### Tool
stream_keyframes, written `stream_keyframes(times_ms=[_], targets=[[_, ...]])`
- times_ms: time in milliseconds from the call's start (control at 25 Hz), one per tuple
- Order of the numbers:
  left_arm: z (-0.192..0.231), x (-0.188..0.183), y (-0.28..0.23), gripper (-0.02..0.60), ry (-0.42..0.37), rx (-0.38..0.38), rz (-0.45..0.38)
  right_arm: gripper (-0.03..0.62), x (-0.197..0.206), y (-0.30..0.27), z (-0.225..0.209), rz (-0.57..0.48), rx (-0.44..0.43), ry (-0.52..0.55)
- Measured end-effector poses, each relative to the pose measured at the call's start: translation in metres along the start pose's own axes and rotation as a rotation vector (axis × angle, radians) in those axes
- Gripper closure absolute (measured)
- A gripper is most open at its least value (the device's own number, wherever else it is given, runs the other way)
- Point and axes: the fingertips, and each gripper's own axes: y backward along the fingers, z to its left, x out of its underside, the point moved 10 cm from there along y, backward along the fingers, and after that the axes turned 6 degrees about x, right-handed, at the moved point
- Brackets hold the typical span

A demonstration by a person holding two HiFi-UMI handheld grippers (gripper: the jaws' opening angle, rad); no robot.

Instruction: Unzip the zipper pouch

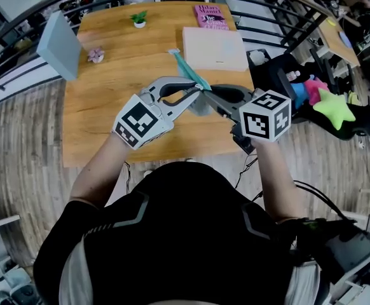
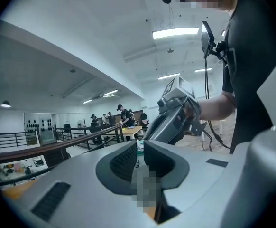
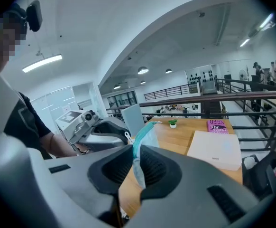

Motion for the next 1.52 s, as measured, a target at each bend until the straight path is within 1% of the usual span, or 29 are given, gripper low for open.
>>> stream_keyframes(times_ms=[160, 240, 280, 400, 560, 640, 720, 800, 920, 1080, 1280, 1400, 1440, 1520], targets=[[-0.003, 0.0, 0.001, 0.515, 0.006, 0.037, 0.023, 0.537, 0.001, -0.004, 0.001, 0.02, -0.02, 0.036], [-0.004, -0.001, 0.003, 0.515, 0.0, 0.031, 0.027, 0.537, 0.0, -0.006, 0.001, 0.028, -0.03, 0.055], [-0.004, 0.0, 0.003, 0.527, 0.002, 0.022, 0.032, 0.537, 0.001, -0.008, 0.001, 0.033, -0.035, 0.062], [-0.003, 0.005, 0.004, 0.546, 0.046, -0.005, 0.045, 0.537, 0.003, -0.011, 0.0, 0.038, -0.048, 0.073], [0.0, 0.008, 0.007, 0.548, 0.109, -0.02, 0.043, 0.539, 0.005, -0.014, -0.001, 0.029, -0.064, 0.088], [0.003, 0.01, 0.01, 0.549, 0.138, -0.035, 0.048, 0.539, 0.004, -0.018, -0.001, 0.029, -0.069, 0.117], [0.006, 0.011, 0.015, 0.551, 0.179, -0.058, 0.051, 0.539, 0.003, -0.021, 0.001, 0.028, -0.074, 0.153], [0.01, 0.011, 0.02, 0.551, 0.209, -0.084, 0.051, 0.539, 0.002, -0.024, 0.001, 0.022, -0.086, 0.156], [0.016, 0.012, 0.027, 0.551, 0.216, -0.135, 0.066, 0.54, 0.001, -0.026, 0.001, 0.025, -0.102, 0.158], [0.025, 0.018, 0.039, 0.551, 0.251, -0.2, 0.075, 0.54, 0.0, -0.031, 0.001, 0.034, -0.129, 0.162], [0.029, 0.02, 0.052, 0.551, 0.25, -0.266, 0.096, 0.54, 0.0, -0.035, 0.001, 0.037, -0.159, 0.173], [0.029, 0.019, 0.059, 0.55, 0.219, -0.31, 0.123, 0.539, -0.002, -0.037, 0.002, 0.035, -0.179, 0.183], [0.029, 0.018, 0.061, 0.55, 0.211, -0.318, 0.128, 0.539, -0.003, -0.038, 0.002, 0.031, -0.187, 0.185], [0.029, 0.017, 0.064, 0.549, 0.221, -0.328, 0.124, 0.539, -0.004, -0.039, 0.001, 0.023, -0.203, 0.185]])
